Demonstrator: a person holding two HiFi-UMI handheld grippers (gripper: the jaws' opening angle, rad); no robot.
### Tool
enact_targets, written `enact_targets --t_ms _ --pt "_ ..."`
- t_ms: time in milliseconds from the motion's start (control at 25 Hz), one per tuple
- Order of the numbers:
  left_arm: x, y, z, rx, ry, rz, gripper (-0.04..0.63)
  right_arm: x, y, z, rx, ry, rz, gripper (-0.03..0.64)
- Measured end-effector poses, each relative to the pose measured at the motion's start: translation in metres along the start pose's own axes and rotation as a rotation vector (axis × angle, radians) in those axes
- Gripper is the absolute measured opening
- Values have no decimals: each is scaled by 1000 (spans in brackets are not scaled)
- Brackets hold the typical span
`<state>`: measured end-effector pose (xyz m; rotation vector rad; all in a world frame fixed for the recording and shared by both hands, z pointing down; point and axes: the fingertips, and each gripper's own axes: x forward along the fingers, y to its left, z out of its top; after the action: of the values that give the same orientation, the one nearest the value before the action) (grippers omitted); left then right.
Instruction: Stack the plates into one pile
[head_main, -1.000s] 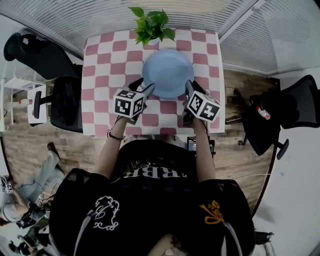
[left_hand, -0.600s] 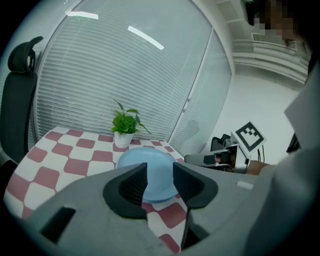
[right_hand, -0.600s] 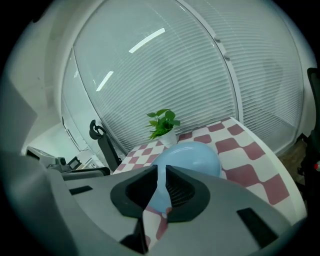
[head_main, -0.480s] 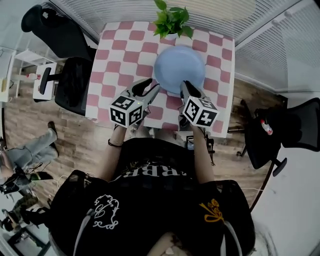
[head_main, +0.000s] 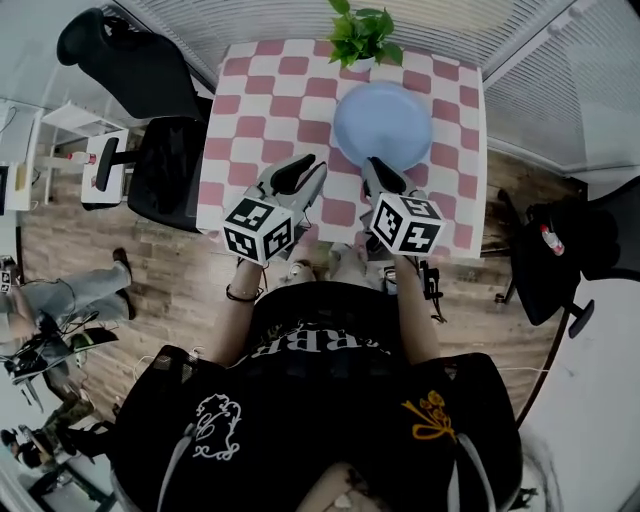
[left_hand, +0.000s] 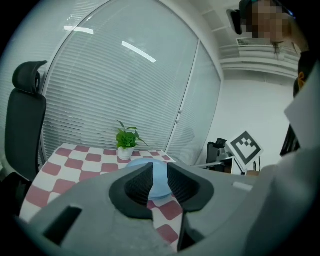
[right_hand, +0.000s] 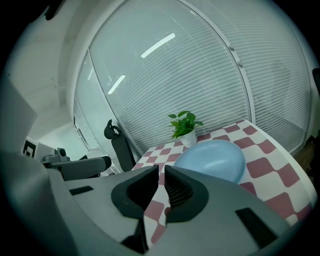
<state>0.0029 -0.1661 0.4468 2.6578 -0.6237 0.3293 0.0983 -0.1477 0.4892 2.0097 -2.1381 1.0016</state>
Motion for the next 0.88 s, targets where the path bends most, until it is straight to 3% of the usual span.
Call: enact_targets --t_ms 480,880 --pt "-132 0 -30 15 -47 -62 91 -41 127 -62 -62 -42 -7 37" --pt "-204 -23 -68 25 -39 -134 87 -90 185 -114 -59 -65 -49 34"
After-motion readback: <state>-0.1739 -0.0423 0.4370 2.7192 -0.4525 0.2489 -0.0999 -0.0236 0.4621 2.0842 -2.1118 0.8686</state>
